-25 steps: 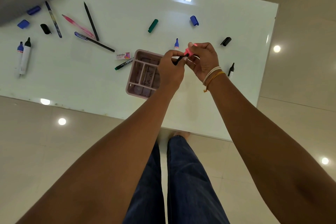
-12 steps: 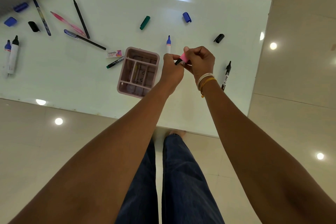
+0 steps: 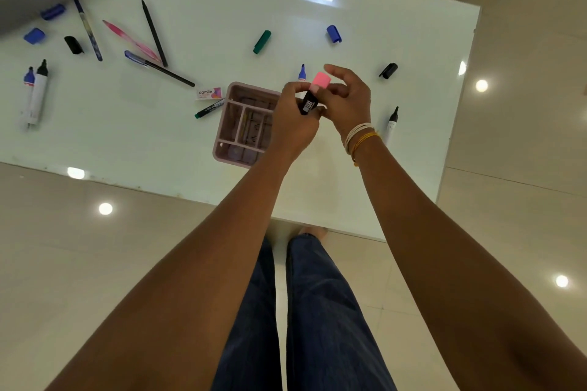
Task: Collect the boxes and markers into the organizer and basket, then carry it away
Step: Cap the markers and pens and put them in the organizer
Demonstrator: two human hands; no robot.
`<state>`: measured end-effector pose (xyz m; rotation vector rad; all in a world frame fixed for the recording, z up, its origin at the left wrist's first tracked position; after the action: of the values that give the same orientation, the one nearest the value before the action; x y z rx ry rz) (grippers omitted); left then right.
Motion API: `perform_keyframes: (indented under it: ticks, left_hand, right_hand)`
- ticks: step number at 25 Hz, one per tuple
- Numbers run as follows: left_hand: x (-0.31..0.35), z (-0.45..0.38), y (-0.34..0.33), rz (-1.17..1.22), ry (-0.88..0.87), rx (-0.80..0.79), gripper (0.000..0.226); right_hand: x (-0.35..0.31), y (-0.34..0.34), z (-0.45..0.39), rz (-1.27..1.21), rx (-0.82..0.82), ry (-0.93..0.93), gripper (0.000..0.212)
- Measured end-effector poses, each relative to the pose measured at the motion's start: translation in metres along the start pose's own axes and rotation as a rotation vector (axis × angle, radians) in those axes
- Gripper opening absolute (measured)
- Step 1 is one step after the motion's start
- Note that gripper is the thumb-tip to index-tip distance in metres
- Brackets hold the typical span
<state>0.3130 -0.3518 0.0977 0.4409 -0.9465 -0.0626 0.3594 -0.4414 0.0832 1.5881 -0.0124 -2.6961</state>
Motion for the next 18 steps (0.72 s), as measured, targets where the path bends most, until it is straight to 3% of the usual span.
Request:
perform_keyframes:
  ticks: [5, 8, 11, 14, 18]
  left_hand:
    - [-0.022, 0.002, 0.059, -0.222, -0.134, 0.355, 0.015]
    - [-0.049, 0.006, 0.088, -0.263, -0.018, 0.456, 0.016]
    - [-0.066, 0.007, 0.102, -0.297, 0.078, 0.442, 0.022]
    - [-0.079, 0.002, 0.11, -0.279, 0.151, 0.322, 0.035]
    - [-0.084, 0.001, 0.108, -0.313, 0.064, 0.227, 0.044]
  right_hand:
    - [-0.017, -0.025, 0.006, -0.047, 0.003, 0.066, 0.031]
    - [-0.025, -0.044, 0.007, 0.058, -0.004, 0.144, 0.027]
    - [-0.026, -0.055, 0.01, 0.181, -0.024, 0.22, 0.023]
    - [-0.016, -0.061, 0.023, 0.365, -0.045, 0.284, 0.017]
    - [0.008, -0.059, 0.039, 0.542, -0.056, 0.324, 0.014]
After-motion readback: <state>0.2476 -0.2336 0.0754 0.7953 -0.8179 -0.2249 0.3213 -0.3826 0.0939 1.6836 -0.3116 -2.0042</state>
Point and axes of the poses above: each hand's wrist, its own z-axis away from the middle knuckle, its own y-axis out of the back of the hand, x = y × z, the point moved 1 cm from there along -z, towards the middle knuckle, and after that the axes turned 9 degrees about -z, right-handed, at the moved point
